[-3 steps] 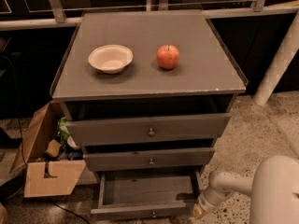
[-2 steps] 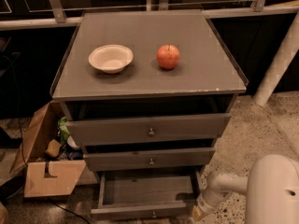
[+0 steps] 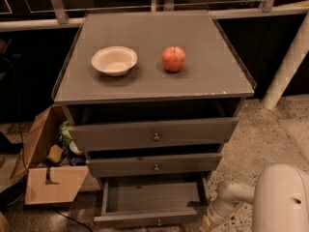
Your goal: Close bottom drawer
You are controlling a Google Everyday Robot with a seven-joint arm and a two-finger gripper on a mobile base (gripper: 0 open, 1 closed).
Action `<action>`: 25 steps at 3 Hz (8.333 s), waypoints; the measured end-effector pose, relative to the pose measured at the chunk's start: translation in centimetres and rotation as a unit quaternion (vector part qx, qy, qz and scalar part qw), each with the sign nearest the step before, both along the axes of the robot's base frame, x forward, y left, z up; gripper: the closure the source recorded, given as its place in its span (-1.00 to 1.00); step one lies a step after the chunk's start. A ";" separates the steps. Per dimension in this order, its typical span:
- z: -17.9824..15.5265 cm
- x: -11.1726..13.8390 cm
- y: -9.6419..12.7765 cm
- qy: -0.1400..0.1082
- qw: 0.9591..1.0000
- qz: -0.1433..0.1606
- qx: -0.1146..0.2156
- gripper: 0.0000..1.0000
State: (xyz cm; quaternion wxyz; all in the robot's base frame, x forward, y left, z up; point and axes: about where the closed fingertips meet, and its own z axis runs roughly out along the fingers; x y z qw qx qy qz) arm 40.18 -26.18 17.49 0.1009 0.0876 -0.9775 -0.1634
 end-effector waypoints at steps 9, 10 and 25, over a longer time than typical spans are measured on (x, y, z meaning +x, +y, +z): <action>-0.9 9.2 3.3 -0.062 0.996 -0.065 0.028 1.00; 0.3 8.8 0.9 -0.073 0.993 -0.092 0.020 1.00; -2.2 18.3 2.8 -0.108 0.972 -0.205 0.026 1.00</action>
Offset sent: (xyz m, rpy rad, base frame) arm 0.0823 0.0424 -0.0097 0.0590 -0.0915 -0.0483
